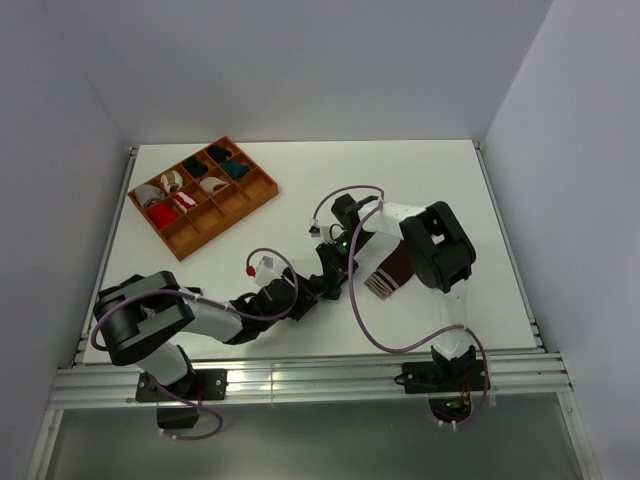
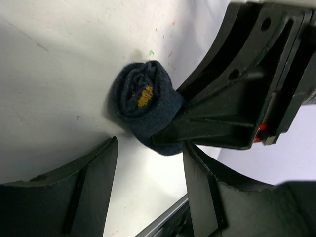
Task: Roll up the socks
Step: Pick up the sock at the center of the board.
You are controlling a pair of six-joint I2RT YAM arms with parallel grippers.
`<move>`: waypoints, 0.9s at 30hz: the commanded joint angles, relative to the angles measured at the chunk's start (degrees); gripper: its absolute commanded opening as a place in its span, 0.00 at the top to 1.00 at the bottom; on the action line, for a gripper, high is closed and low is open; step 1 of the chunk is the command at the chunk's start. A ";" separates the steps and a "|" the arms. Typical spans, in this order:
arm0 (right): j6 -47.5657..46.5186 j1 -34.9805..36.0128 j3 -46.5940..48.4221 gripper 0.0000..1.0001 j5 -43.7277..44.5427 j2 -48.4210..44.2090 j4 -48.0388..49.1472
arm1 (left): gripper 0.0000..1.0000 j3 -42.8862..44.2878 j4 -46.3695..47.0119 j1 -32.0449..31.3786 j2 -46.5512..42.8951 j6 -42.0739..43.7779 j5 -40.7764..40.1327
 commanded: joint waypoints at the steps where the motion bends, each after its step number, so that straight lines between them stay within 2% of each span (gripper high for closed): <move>1: -3.23 -1.17 -1.12 1.00 0.97 1.50 4.73 | 0.39 -0.85 3.47 -1.35 1.04 -6.24 -6.75; 11: -8.94 -1.52 -1.82 1.00 -8.35 -2.10 0.16 | 0.39 -0.95 3.21 -2.58 1.83 -11.26 -12.29; 21: -12.19 -1.43 -3.85 1.00 -9.06 -5.71 -2.04 | 0.41 1.24 5.32 -2.58 5.69 -12.14 -12.29; 27: -12.90 -1.43 -3.93 1.00 -9.06 -5.89 -2.74 | 0.47 2.22 7.51 -2.58 8.50 -12.05 -10.80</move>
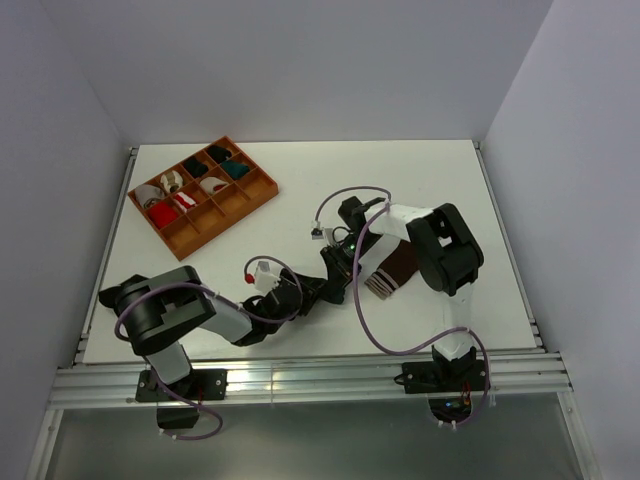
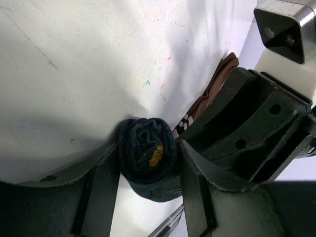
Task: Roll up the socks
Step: Pick up the sock at the center of the board.
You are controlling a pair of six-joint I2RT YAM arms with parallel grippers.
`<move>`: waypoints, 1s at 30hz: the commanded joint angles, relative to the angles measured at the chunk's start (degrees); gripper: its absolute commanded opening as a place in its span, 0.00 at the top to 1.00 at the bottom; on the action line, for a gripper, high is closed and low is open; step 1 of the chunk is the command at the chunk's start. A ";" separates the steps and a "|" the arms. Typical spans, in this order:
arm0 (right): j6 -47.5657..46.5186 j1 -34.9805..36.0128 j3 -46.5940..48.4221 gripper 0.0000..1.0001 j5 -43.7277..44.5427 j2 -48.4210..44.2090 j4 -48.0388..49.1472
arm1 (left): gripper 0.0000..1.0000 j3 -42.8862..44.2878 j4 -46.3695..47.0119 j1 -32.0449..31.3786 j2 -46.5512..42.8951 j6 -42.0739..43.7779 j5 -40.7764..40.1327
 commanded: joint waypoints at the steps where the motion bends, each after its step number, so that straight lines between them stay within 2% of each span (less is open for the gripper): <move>1: -1.97 0.05 -0.26 1.00 -1.91 -2.87 -1.50 | 0.47 1.13 1.35 -0.27 2.04 -0.60 -0.20; 11: -5.48 1.81 -0.09 1.00 -1.73 -4.10 -4.48 | 0.65 2.09 0.39 -0.27 2.92 -0.25 -0.63; 14: -6.45 2.42 -0.53 1.00 -1.47 -4.80 -5.10 | 0.75 2.71 -0.84 -0.18 3.01 0.28 -0.64; 16: -6.63 2.69 -1.14 1.00 -0.59 -5.33 -4.84 | 0.87 3.76 -1.81 0.08 3.44 1.24 0.59; 17: -6.63 2.69 -1.32 0.97 -0.41 -5.94 -4.75 | 0.97 4.55 -2.25 0.52 3.97 1.59 1.03; 18: -6.80 2.78 -1.49 0.92 -0.06 -6.21 -4.75 | 1.00 4.82 -2.25 0.70 4.06 2.55 1.38; 23: -5.05 1.82 -3.86 0.55 4.50 -11.64 -1.59 | 1.00 5.61 -4.01 0.96 3.98 4.06 2.26; 26: -5.75 0.76 -4.39 0.46 5.82 -13.58 -2.29 | 1.00 4.73 -3.22 1.40 3.45 5.63 2.96; 30: -6.28 -0.99 -4.83 0.42 7.58 -16.31 -3.34 | 1.00 3.85 -2.25 2.45 2.74 8.00 4.45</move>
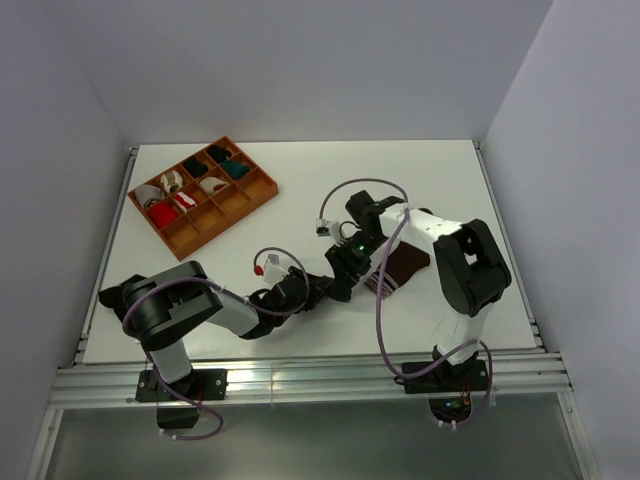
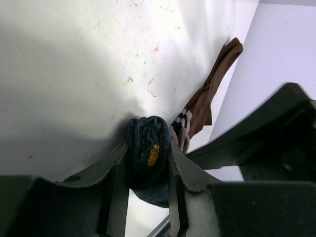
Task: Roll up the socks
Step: Pick up the sock at the center of the board, then place the sock in the storage box.
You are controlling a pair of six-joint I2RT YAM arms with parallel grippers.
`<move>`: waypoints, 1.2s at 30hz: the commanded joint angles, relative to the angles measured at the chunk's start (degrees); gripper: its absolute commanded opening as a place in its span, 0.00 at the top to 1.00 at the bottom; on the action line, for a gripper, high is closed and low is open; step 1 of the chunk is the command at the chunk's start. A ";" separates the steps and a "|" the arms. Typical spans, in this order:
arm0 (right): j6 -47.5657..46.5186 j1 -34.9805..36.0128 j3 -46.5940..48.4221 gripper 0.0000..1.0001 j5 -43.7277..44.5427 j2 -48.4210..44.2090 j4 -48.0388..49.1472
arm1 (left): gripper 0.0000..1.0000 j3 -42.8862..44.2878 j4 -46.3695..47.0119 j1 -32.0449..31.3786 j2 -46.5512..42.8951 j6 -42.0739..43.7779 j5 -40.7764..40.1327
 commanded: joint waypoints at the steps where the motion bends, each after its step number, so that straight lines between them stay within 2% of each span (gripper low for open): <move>1: -0.59 -1.70 -0.61 0.41 -0.81 -5.28 -2.58 | 1.00 -0.93 -1.40 1.38 -0.60 4.69 0.92; 10: -1.65 -7.49 1.39 0.39 2.35 -14.85 -5.65 | 1.00 -3.66 2.30 4.72 -4.55 11.71 4.17; 14: -1.65 -10.31 3.69 0.39 4.20 -18.72 -6.88 | 1.00 -1.30 -2.35 7.27 -9.03 16.55 5.23; 17: -1.47 -12.42 4.48 0.39 6.30 -21.71 -6.71 | 1.00 1.25 -5.96 11.04 -13.51 20.33 7.41; 23: -2.53 -15.76 4.57 0.38 9.04 -26.11 -6.10 | 1.00 9.85 -12.03 25.43 -18.97 27.80 13.92; 28: -2.80 -18.48 2.99 0.38 10.53 -28.48 -3.82 | 1.00 19.78 -14.48 34.86 -15.38 33.07 21.04; 32: -3.23 -19.28 1.15 0.38 13.51 -30.77 -1.88 | 1.00 30.67 -16.68 42.76 -8.10 37.46 24.38; 36: -4.64 -19.81 -1.05 0.38 16.15 -32.44 -0.56 | 1.00 39.04 -18.00 47.70 -0.70 40.11 27.90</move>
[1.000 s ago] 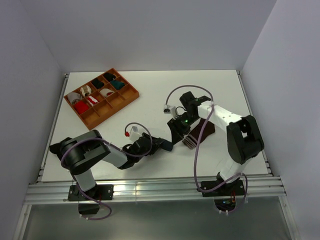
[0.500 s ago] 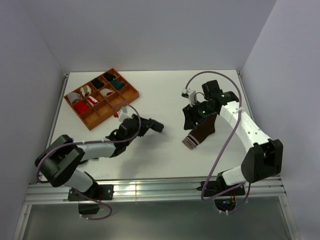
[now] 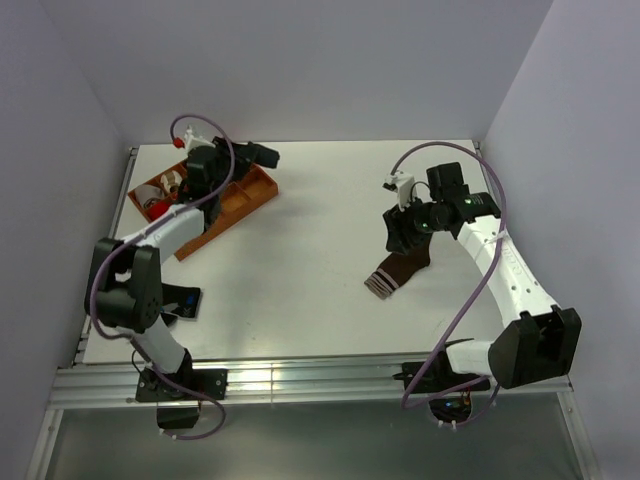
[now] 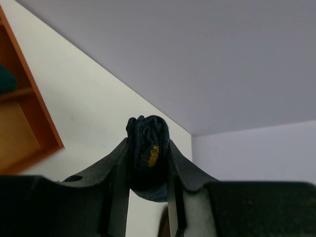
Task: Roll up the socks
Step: Place the sock in the storage box.
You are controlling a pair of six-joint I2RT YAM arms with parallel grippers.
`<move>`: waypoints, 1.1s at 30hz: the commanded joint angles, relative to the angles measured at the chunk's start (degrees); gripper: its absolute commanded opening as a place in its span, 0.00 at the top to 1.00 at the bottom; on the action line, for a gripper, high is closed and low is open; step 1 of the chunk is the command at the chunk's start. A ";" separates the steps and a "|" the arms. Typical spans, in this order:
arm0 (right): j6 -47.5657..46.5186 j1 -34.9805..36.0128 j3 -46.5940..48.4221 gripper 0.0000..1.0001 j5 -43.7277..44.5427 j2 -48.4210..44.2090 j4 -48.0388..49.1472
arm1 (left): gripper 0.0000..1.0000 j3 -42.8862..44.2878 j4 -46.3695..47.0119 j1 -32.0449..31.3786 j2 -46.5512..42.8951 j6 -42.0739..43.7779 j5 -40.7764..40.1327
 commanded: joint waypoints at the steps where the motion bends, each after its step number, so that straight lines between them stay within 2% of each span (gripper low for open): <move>1: -2.06 -0.79 -1.49 0.38 3.39 -3.09 3.11 | 1.00 7.01 -2.25 3.86 6.10 5.36 5.65; 5: -3.20 -2.02 -3.07 0.38 4.36 -3.70 4.26 | 1.00 13.16 0.55 7.11 15.31 7.29 10.65; 9: -4.08 -2.55 -4.22 0.39 4.89 -3.79 4.79 | 1.00 14.66 5.92 8.52 20.87 6.68 13.21; 16: -4.79 -2.90 -4.75 0.39 4.27 -3.71 5.05 | 1.00 16.16 6.81 8.43 27.03 4.84 12.08; 23: -5.05 -2.99 -5.36 0.39 4.36 -2.65 5.40 | 1.00 16.86 0.05 8.43 29.40 4.22 10.15; 33: -5.40 -2.99 -5.89 0.39 5.24 -1.68 4.79 | 1.00 24.14 -19.81 7.64 32.74 5.71 8.30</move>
